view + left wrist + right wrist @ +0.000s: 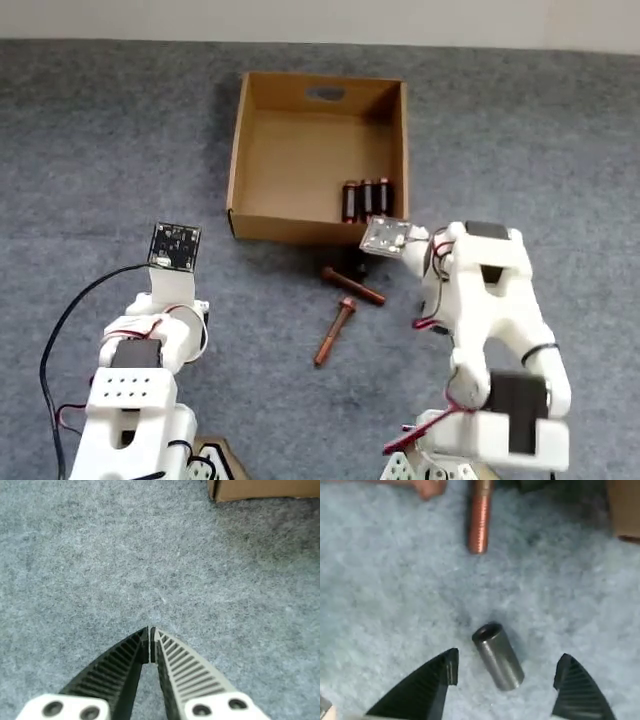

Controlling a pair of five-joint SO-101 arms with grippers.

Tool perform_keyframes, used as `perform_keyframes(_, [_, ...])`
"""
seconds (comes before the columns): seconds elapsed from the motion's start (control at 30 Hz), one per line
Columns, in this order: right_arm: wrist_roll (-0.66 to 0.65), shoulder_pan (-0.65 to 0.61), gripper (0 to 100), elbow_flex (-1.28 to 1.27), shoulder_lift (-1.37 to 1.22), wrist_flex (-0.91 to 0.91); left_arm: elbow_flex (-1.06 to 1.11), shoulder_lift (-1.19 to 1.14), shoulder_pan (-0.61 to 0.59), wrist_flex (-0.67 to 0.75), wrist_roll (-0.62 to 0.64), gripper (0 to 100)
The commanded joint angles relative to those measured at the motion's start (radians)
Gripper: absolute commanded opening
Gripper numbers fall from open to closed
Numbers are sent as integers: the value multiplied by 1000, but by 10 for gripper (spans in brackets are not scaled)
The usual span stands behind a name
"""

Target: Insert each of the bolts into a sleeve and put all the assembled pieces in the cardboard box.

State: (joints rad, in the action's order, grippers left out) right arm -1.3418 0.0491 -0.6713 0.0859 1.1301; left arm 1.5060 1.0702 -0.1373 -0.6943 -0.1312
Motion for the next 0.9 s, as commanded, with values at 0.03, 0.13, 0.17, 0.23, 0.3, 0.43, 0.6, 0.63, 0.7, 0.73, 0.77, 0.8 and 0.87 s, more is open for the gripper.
perform_keyframes(0.03, [-29,36,292,22,-73,-33,-5,5,10,15,-5,42])
perform_keyframes(0.13, [-28,42,258,27,-64,-12,-5,5,10,15,-5,42])
perform_keyframes(0.17, [-28,42,220,27,-53,12,-5,5,10,15,-5,42])
perform_keyframes(0.23, [-26,33,131,27,-22,65,-5,5,12,15,-5,42])
perform_keyframes(0.3, [-26,10,33,27,19,122,-5,5,12,15,-5,42])
perform_keyframes(0.43, [66,-24,16,22,128,222,-5,5,12,15,-5,42])
perform_keyframes(0.6, [270,-47,5,16,243,225,-5,5,12,15,-5,42])
perform_keyframes(0.63, [307,-47,5,16,257,225,-5,5,12,15,-5,42])
perform_keyframes(0.7, [367,-54,6,16,263,231,-5,5,12,15,-5,42])
perform_keyframes(0.73, [394,-68,7,13,259,236,-5,5,12,15,-5,42])
perform_keyframes(0.77, [414,-84,15,5,252,257,-5,5,12,15,-5,42])
perform_keyframes(0.8, [422,-108,36,-13,248,278,-5,5,12,15,-5,42])
perform_keyframes(0.87, [419,-183,94,-65,249,291,-5,5,12,15,-5,42])
